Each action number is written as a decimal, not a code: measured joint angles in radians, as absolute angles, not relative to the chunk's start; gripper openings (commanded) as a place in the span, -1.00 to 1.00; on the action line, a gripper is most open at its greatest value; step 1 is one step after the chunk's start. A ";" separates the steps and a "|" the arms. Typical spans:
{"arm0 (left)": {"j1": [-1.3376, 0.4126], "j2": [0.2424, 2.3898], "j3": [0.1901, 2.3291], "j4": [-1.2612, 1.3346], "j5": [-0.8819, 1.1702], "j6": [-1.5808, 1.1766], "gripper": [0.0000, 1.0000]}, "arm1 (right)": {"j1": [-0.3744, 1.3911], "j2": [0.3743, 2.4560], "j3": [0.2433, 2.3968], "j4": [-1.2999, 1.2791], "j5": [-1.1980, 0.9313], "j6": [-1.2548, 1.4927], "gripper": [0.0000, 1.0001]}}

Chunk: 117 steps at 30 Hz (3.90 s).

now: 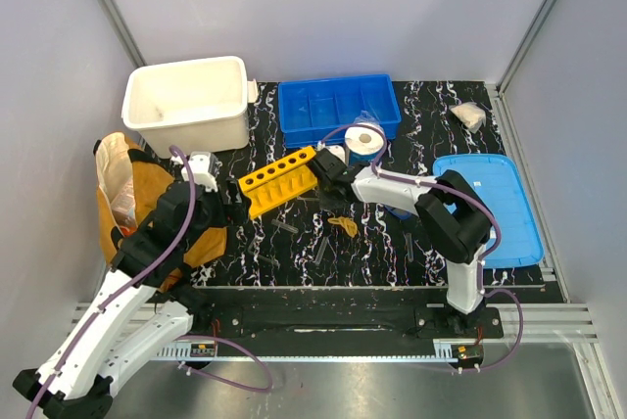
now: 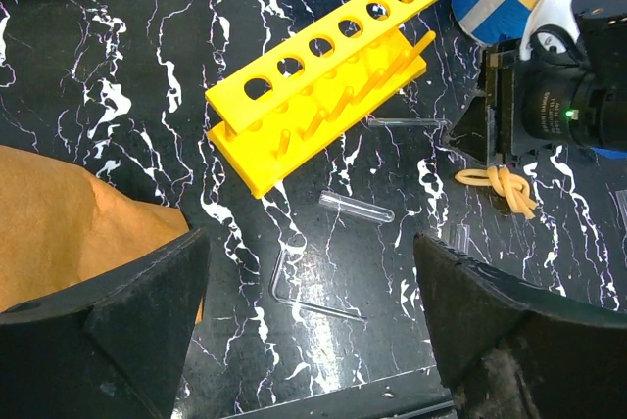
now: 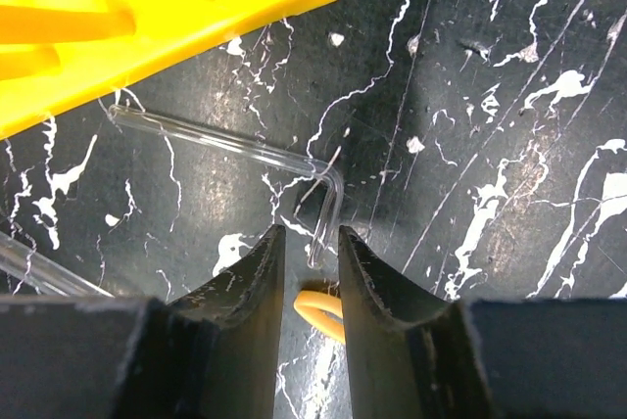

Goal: Organize the chemistry lab equipment

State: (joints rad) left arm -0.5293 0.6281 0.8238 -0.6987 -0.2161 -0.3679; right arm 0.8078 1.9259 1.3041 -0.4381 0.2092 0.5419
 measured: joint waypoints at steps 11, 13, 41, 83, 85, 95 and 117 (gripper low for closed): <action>-0.529 0.615 0.824 -0.698 -0.216 -0.375 0.75 | 0.817 1.974 1.319 -0.438 0.282 0.556 -0.59; -0.529 0.615 0.824 -0.698 -0.216 -0.375 0.75 | 0.819 1.975 1.319 -0.439 0.294 0.556 -0.68; -0.529 0.532 0.791 -0.679 -0.183 -0.374 0.78 | 0.823 1.983 1.332 -0.514 0.444 0.532 -0.64; -0.529 0.501 0.780 -0.656 -0.133 -0.374 0.79 | 0.733 1.771 1.648 -0.572 0.602 0.466 -0.88; -0.529 0.501 0.776 -0.656 -0.131 -0.374 0.79 | 0.696 1.804 1.722 -0.550 0.616 0.460 -0.88; -0.529 0.509 0.775 -0.656 -0.127 -0.374 0.79 | 0.564 2.152 2.062 -0.467 0.653 0.509 -0.88; -0.529 0.550 0.775 -0.656 -0.113 -0.375 0.79 | 0.484 2.514 2.399 -0.537 0.687 0.805 -0.83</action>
